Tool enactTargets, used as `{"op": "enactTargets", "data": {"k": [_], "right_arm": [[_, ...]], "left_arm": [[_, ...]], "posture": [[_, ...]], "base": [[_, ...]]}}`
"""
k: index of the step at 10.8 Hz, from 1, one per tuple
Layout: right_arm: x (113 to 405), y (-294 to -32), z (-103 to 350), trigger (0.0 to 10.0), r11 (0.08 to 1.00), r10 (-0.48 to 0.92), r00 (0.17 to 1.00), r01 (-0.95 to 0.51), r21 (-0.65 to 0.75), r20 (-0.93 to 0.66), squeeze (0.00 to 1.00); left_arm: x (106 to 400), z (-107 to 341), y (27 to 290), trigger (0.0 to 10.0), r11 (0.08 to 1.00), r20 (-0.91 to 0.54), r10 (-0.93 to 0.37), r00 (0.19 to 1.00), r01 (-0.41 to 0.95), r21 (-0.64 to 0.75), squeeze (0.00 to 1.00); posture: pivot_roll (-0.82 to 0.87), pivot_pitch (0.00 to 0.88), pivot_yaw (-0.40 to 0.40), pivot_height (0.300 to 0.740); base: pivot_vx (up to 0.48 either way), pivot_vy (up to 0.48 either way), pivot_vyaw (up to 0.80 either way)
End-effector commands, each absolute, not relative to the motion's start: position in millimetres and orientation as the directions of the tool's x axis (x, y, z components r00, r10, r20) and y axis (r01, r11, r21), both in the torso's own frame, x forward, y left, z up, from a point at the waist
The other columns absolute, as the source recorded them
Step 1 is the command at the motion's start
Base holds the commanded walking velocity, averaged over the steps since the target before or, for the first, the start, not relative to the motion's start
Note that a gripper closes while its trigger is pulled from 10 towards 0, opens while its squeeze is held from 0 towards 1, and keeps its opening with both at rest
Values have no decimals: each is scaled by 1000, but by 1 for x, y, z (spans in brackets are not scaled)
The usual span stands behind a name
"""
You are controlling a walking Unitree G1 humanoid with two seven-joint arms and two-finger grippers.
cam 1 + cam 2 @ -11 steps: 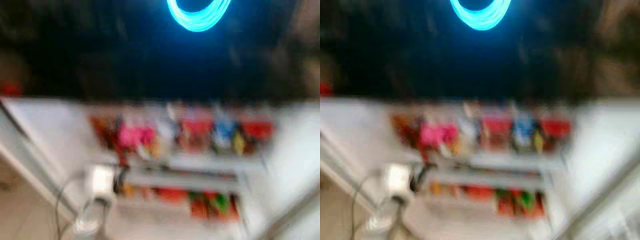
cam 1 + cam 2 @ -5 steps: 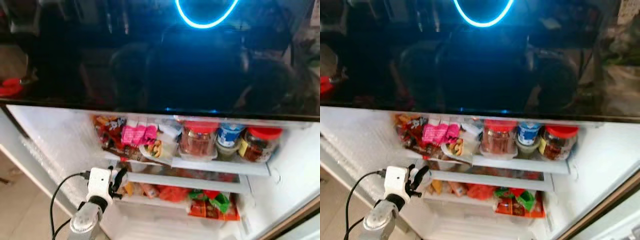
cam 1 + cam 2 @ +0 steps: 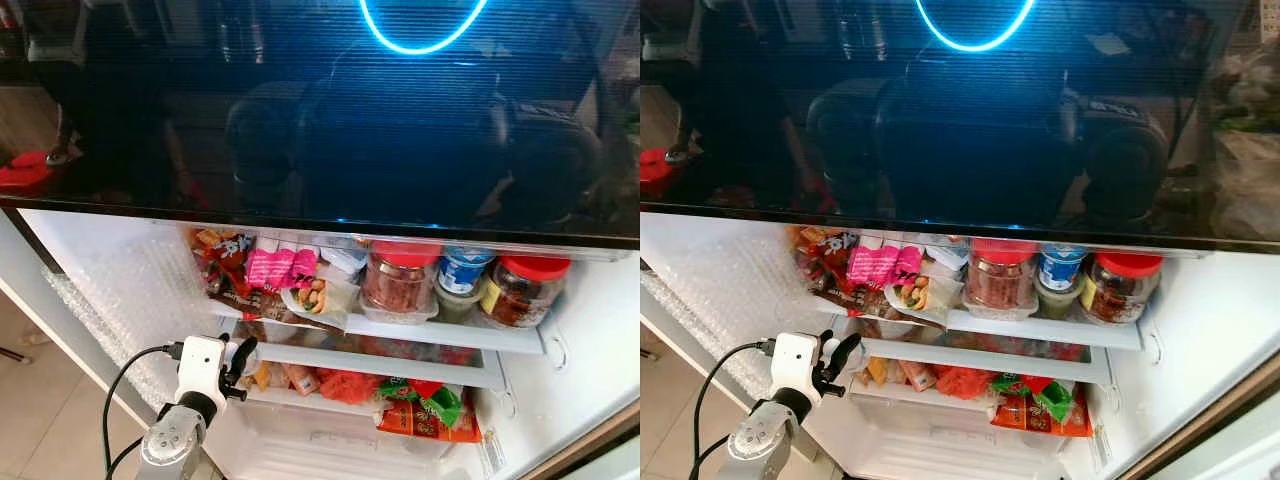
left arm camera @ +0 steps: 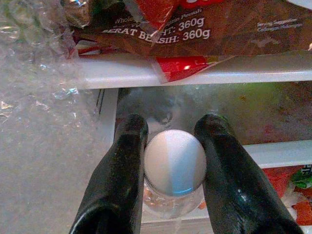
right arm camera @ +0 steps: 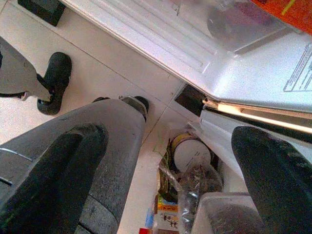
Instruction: Restocking fridge
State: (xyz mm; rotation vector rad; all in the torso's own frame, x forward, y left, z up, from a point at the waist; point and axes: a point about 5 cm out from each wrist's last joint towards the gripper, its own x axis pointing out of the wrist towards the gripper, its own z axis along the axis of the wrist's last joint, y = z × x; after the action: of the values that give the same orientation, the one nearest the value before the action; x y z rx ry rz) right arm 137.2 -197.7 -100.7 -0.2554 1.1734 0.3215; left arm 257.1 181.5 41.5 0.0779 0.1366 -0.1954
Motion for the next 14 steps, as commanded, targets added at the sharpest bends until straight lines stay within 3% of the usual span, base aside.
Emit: {"op": "enactTargets", "data": {"k": [1, 2, 4, 9, 11, 14], "right_arm": [[135, -201, -101, 10000, 918, 101, 333, -395, -42, -937, 0], [139, -200, -100, 10000, 859, 95, 333, -504, -92, -938, 0], [139, -201, -100, 10000, 865, 82, 340, -491, -102, -937, 0], [138, -199, -100, 10000, 872, 80, 354, -479, -107, -932, 0], [140, -200, -100, 10000, 826, 67, 338, -546, -137, -939, 0], [140, -200, -100, 10000, 849, 67, 350, -512, -132, -934, 0]], "left_arm": [[257, 44, 182, 10000, 976, -138, -197, 971, 207, 64, 0], [258, 44, 181, 10000, 975, -139, -203, 969, 214, 65, 0], [258, 44, 180, 10000, 971, -140, -215, 966, 227, 71, 0], [260, 47, 175, 10000, 955, -135, -258, 957, 273, 112, 0], [261, 49, 172, 10000, 949, -133, -275, 952, 292, 124, 0], [261, 52, 167, 10000, 925, -133, -318, 939, 338, 175, 0]], "posture": [[-18, 0, 10, 727], [-25, 0, 13, 707], [-25, 0, 14, 683], [-30, 0, 21, 683], [-27, 0, 18, 683], [-26, 0, 16, 675]], "base": [[0, 0, 0], [0, 0, 0], [0, 0, 0], [0, 0, 0], [0, 0, 556], [0, 0, 156]]}}
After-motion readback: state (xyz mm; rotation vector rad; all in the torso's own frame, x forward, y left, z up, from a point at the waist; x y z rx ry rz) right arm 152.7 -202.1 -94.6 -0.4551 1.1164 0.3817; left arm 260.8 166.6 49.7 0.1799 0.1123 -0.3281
